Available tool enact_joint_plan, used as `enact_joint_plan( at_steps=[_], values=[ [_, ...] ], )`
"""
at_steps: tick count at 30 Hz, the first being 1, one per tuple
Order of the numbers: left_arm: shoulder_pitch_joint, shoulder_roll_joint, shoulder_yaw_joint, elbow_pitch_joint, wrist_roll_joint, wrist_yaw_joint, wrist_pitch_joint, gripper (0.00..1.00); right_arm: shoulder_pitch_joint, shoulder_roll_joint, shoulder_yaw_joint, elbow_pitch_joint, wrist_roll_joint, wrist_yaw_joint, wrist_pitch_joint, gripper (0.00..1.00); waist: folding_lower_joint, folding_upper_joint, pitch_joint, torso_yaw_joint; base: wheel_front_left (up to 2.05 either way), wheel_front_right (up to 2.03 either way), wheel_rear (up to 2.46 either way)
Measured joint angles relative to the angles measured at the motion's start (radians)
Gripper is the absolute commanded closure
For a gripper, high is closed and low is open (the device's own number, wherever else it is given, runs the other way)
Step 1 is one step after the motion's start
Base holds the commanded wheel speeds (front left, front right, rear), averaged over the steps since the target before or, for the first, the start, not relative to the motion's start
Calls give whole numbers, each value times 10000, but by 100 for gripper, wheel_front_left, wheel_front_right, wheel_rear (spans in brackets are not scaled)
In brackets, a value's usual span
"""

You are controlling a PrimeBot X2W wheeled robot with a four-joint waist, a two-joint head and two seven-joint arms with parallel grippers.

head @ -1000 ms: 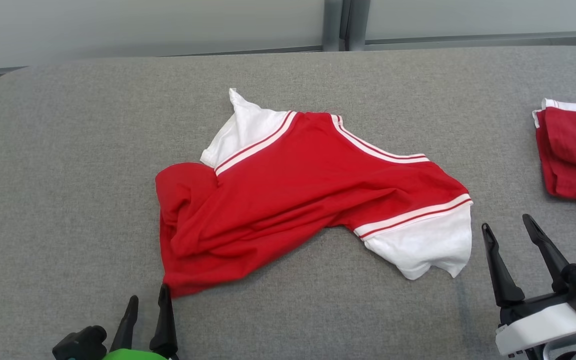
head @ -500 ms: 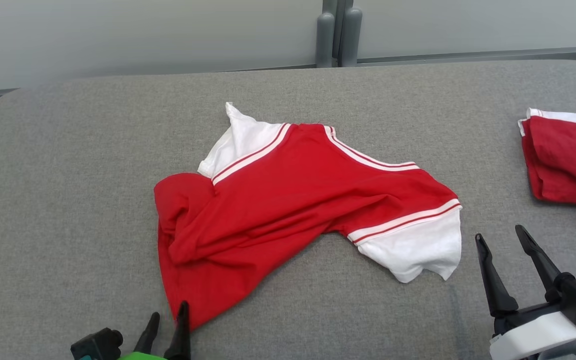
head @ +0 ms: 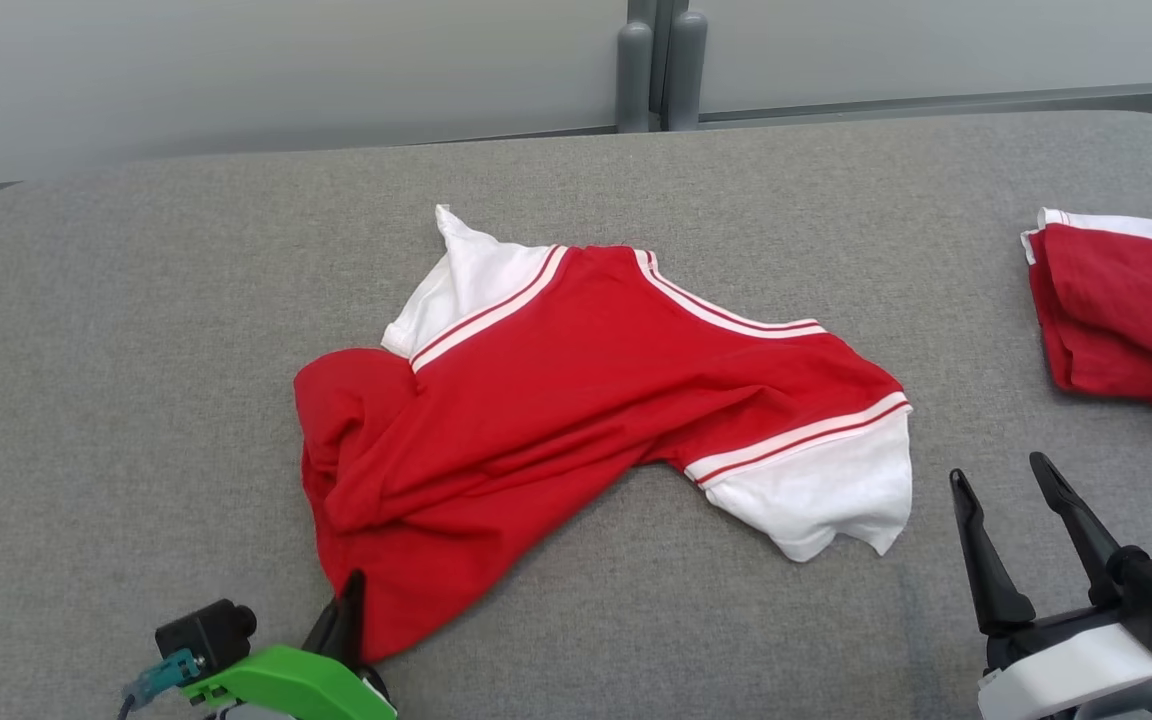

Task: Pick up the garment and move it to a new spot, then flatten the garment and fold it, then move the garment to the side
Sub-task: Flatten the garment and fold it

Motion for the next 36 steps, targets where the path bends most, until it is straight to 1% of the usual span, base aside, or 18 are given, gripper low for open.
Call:
enact_joint_plan(
  at_steps=[7,10,14,15,16,17,18,22,24,27,31,32,33,34,35,36],
  values=[
    [-1029,161,251,754,334,-115,-836,100,-51,-2,-33,-4,-2,0,0,0,0,0,65,-61,0,0,0],
    [-1293,305,293,1156,533,-113,-1016,100,-59,40,-4,12,-12,0,-2,0,0,0,93,-79,0,0,0],
    [-1480,353,313,1732,702,-71,-1233,100,-142,50,12,73,-10,0,-56,0,0,0,143,-108,0,0,0],
    [-1481,345,305,1877,704,-96,-1258,71,-157,58,15,94,-10,0,-59,0,0,0,142,-112,0,0,0],
    [-1480,328,290,1979,715,-140,-1312,53,-159,63,12,109,-10,0,-61,0,0,0,134,-114,0,0,0],
    [-1480,313,286,2050,727,-176,-1363,16,-158,69,6,119,-10,0,-61,0,0,0,121,-115,0,0,0],
    [-1479,293,290,2111,731,-217,-1384,0,-155,79,0,121,-10,0,-61,0,0,0,107,-114,0,0,0],
    [-1349,345,414,2048,846,-245,-1547,0,-141,67,-69,88,-12,0,-48,0,0,0,39,-86,0,0,0],
    [-1178,435,591,1666,1078,-121,-1626,0,-91,50,-61,21,-12,0,23,0,0,0,5,-58,0,0,0],
    [-693,604,970,639,1402,194,-1670,0,-1,-69,-42,0,48,0,157,0,0,0,-36,-6,0,0,0],
    [223,637,1360,-1390,1998,721,-1691,0,20,-259,-171,-56,165,0,460,0,0,0,-48,130,0,0,0],
    [472,629,1344,-1795,2071,830,-1701,0,29,-313,-151,-42,217,0,596,0,0,0,-43,172,0,0,0],
    [472,629,1344,-1795,2071,830,-1701,0,29,-313,-151,-42,217,0,596,0,0,0,-43,172,0,0,0],
    [735,621,1254,-2155,2157,920,-1687,0,34,-384,-134,-13,236,0,754,0,0,0,-29,213,0,0,0],
    [1206,614,995,-2692,2217,1064,-1262,0,20,-554,-56,107,366,0,1078,0,0,0,44,270,0,0,0],
    [1370,606,821,-2907,2209,1093,-972,0,-4,-616,-8,209,464,0,1229,0,0,0,98,297,0,0,0]
  ],
)
